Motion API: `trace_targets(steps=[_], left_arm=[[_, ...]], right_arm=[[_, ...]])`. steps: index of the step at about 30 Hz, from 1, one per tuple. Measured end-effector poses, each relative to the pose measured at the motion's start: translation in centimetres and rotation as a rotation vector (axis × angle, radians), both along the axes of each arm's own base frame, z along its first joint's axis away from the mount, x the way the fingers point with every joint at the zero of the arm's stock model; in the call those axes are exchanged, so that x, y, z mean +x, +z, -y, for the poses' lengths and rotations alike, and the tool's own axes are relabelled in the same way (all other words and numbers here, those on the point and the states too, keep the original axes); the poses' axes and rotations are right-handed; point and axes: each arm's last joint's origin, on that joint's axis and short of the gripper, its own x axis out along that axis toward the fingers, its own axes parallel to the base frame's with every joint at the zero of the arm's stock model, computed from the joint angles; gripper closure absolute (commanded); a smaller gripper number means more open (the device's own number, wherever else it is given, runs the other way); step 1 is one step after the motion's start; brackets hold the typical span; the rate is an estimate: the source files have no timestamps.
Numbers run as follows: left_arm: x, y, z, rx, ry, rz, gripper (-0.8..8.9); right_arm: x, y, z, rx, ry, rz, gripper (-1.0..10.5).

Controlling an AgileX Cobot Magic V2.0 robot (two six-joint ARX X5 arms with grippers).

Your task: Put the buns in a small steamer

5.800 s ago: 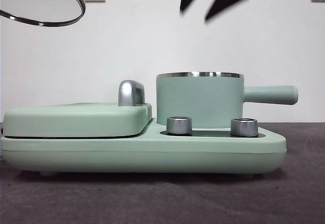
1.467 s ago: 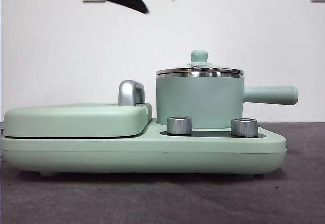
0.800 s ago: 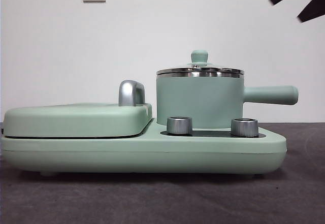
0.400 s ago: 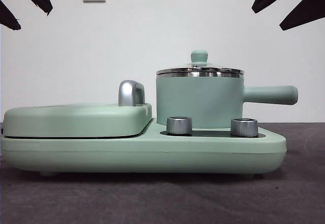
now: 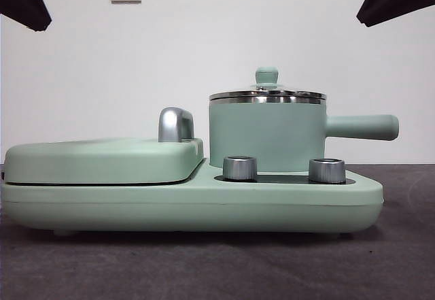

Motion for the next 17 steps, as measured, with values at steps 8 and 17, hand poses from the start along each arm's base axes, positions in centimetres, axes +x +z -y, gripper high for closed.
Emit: trace_targets(steps=[8, 17], left_arm=[[-0.17, -0.13, -0.09, 0.008, -0.004, -0.018, 8.06], [-0.3, 0.02, -0.23, 0.011, -0.01, 0.0, 8.06]], right_arm=[[-0.07, 0.0, -0.03, 0.008, 0.017, -0.007, 9.3], [-0.07, 0.0, -0.03, 0.009, 0.018, -0.006, 9.3]])
